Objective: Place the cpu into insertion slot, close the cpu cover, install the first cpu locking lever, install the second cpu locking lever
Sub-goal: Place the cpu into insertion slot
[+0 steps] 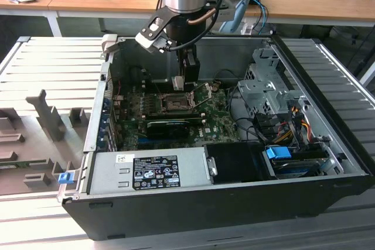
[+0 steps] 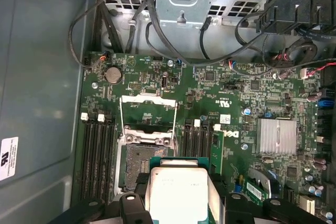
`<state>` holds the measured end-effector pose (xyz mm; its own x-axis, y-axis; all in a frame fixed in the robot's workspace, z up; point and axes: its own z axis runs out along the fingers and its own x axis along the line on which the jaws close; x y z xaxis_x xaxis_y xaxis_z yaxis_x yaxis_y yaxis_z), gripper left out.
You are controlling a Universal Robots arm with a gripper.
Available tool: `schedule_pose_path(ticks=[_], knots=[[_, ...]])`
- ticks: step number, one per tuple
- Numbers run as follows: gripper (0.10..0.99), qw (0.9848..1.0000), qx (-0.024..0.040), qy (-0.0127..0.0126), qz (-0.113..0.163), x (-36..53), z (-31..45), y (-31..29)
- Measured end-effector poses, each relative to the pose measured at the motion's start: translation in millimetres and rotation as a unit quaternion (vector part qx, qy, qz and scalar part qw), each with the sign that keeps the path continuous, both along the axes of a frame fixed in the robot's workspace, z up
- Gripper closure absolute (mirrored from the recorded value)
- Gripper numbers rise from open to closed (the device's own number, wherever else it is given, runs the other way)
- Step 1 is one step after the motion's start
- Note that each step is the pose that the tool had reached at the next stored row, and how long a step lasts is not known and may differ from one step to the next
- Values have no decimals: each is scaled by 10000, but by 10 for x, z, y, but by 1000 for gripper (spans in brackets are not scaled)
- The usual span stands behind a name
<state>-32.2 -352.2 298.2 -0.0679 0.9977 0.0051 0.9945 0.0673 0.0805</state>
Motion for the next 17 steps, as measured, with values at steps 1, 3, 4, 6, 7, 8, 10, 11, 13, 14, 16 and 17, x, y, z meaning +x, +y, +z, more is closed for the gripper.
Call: schedule_pose_path(ticks=[1,3,4,6,7,8,10,11,13,14,16,17], knots=[[557,10000,0,0,0,0,-3,0],[557,10000,0,0,0,0,-10,0],[557,10000,0,0,0,0,-12,0],[557,10000,0,0,0,0,-18,0],[557,10000,0,0,0,0,-20,0],[557,10000,-1,0,0,0,-23,0],[557,10000,0,0,0,0,-29,0],[557,10000,0,0,0,0,-32,0],[557,10000,0,0,0,0,-41,0],[557,10000,0,0,0,0,-44,0],[557,10000,0,0,0,0,-53,0],[557,10000,0,0,-1,0,-58,0]])
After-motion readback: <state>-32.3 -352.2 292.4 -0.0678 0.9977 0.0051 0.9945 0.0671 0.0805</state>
